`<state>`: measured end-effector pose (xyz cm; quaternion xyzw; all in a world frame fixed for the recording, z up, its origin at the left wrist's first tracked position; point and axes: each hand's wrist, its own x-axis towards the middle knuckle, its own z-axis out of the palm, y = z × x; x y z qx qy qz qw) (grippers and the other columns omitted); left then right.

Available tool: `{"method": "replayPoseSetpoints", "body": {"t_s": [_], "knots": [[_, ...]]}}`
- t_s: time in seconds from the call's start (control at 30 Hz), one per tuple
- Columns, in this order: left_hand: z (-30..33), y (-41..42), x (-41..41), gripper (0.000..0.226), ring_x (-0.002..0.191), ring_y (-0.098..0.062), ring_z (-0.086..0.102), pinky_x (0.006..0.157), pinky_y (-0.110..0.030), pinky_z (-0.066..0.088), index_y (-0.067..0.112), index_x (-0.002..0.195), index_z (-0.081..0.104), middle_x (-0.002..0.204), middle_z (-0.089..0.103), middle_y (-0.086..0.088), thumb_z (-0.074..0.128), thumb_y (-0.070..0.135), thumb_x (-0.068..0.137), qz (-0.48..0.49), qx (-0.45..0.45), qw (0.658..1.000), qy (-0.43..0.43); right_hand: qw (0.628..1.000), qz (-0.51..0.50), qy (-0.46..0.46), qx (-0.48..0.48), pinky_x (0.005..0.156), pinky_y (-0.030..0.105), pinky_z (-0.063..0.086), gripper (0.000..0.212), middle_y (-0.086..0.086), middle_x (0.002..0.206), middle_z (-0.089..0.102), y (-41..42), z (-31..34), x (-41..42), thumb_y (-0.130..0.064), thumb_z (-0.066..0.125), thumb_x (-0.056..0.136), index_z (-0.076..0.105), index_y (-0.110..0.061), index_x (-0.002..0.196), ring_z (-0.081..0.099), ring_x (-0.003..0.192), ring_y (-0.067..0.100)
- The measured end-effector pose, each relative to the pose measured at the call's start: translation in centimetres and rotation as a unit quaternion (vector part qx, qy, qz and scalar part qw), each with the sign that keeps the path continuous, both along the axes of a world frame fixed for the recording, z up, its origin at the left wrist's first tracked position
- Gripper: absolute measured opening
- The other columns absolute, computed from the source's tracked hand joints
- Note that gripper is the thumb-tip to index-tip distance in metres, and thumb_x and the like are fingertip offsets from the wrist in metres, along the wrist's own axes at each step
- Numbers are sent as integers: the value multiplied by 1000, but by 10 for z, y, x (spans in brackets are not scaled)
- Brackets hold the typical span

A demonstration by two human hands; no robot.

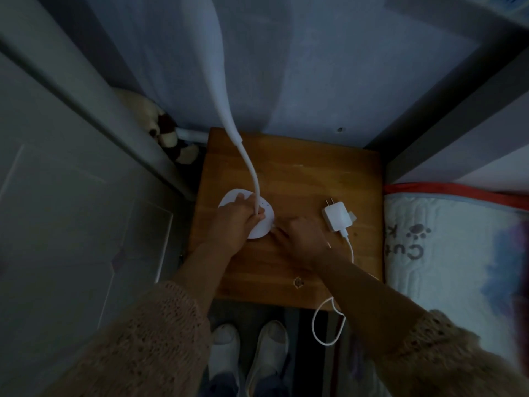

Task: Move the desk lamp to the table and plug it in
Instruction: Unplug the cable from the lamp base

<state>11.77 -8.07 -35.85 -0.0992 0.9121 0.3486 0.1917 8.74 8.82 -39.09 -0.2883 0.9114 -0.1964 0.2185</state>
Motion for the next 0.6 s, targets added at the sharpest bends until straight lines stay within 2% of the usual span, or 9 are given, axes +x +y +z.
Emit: {"method": "replayPoseSetpoints", "body": {"t_s": [0.2, 0.37, 0.5, 0.6], "knots": [[1, -1, 1, 47, 127, -28, 48, 109, -41, 39, 12, 138, 41, 143, 47, -16, 48, 29, 95, 8, 11, 1000, -12, 1000, 17, 13, 6, 72, 34, 50, 34, 5, 81, 68, 2, -2, -1, -34, 39, 98, 64, -15, 86, 59, 69, 17], [3, -1, 0, 43, 123, -27, 51, 106, -39, 41, 10, 135, 46, 140, 51, -15, 46, 28, 96, -3, 11, 1000, -10, 994, 90, 45, 32, 59, 34, 50, 31, 2, 71, 63, 5, 4, -9, -32, 38, 98, 58, -19, 78, 52, 56, 14], [0, -3, -2, 50, 129, -30, 46, 109, -46, 38, 11, 142, 36, 148, 40, -16, 45, 29, 97, -2, -23, 999, -36, 996, -12, 67, 51, 58, 34, 49, 35, 6, 69, 65, 24, 1, -15, -37, 42, 97, 59, -14, 77, 60, 59, 22], [-3, 1, -4, 49, 132, -32, 42, 111, -46, 35, 9, 141, 37, 150, 36, -18, 45, 28, 97, 5, -31, 999, -42, 995, -54, 66, 60, 63, 35, 48, 30, 10, 83, 69, 27, 0, -17, -34, 41, 98, 61, -12, 100, 65, 71, 27]]}}
